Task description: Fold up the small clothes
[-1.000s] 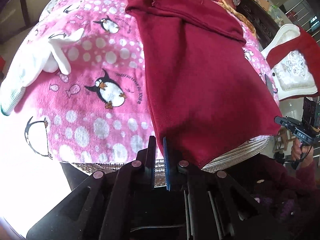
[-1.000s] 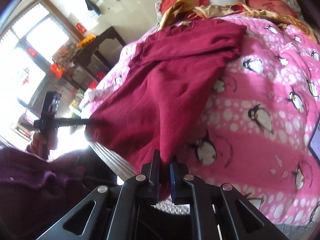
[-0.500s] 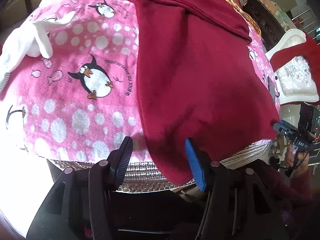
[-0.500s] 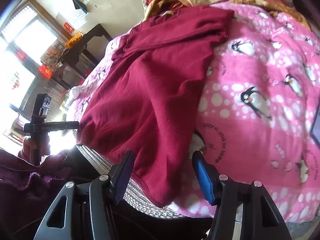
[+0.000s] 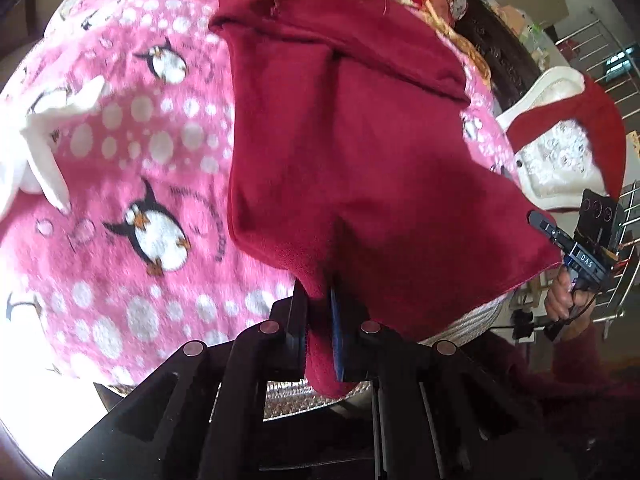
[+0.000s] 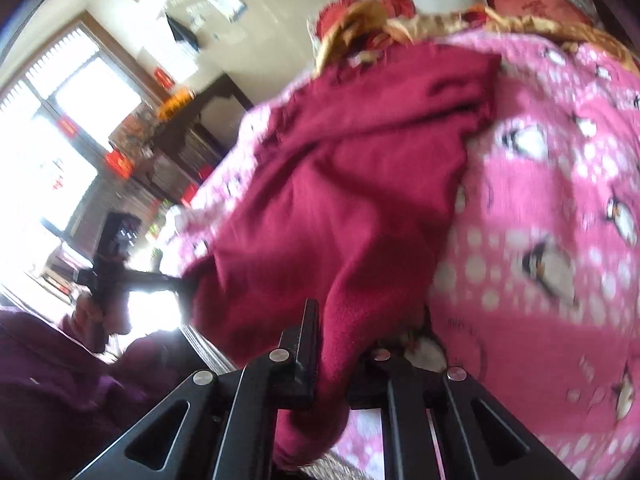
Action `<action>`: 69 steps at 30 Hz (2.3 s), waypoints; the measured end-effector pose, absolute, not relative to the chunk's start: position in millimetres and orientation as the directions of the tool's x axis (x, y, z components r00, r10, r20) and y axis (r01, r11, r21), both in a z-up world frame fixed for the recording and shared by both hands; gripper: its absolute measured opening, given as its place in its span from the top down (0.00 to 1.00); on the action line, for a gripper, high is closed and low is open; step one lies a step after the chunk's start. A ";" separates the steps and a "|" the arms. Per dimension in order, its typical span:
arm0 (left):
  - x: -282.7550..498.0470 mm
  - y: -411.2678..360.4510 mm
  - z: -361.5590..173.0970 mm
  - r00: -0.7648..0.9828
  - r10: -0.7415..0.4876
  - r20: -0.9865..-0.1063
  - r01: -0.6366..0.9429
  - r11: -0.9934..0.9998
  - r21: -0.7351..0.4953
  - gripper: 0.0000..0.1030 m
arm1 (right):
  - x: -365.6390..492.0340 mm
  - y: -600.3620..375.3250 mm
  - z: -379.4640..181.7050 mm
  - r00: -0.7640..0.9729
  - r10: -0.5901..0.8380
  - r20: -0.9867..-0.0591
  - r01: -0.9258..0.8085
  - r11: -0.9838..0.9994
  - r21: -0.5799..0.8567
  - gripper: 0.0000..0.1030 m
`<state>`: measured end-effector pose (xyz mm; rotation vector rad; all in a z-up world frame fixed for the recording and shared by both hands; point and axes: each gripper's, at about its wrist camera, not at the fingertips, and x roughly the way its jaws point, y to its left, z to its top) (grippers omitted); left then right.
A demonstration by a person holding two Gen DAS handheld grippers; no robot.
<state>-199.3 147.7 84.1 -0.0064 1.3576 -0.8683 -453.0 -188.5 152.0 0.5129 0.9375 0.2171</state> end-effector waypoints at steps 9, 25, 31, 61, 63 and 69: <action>-134.6 123.2 146.2 0.189 -0.561 -0.806 0.564 0.734 -0.379 0.92 | -390.9 -222.9 201.9 0.725 0.360 -0.587 0.004 0.850 0.526 0.92; -108.8 63.9 146.2 0.407 -0.435 -0.803 0.597 0.792 -0.127 0.92 | -338.5 -244.2 208.4 0.753 0.208 -0.625 0.100 0.902 0.421 0.92; -99.7 62.0 145.8 0.426 -0.416 -0.803 0.586 0.804 -0.105 0.92 | -328.6 -251.2 209.9 0.754 0.187 -0.630 0.119 0.904 0.411 0.92; 55.6 21.1 143.2 0.391 -0.558 -0.732 0.456 0.808 -0.372 0.47 | -215.9 -367.9 193.9 0.759 0.122 -0.640 0.317 0.789 0.526 0.51; 45.7 22.2 144.1 0.404 -0.557 -0.725 0.473 0.806 -0.355 0.47 | -226.5 -356.0 201.1 0.774 0.140 -0.617 0.265 0.815 0.516 0.59; 51.8 -12.3 111.2 0.391 -0.443 -0.807 0.480 0.846 -0.232 0.47 | -191.6 -292.1 179.9 0.685 0.084 -0.724 0.167 0.949 0.269 0.62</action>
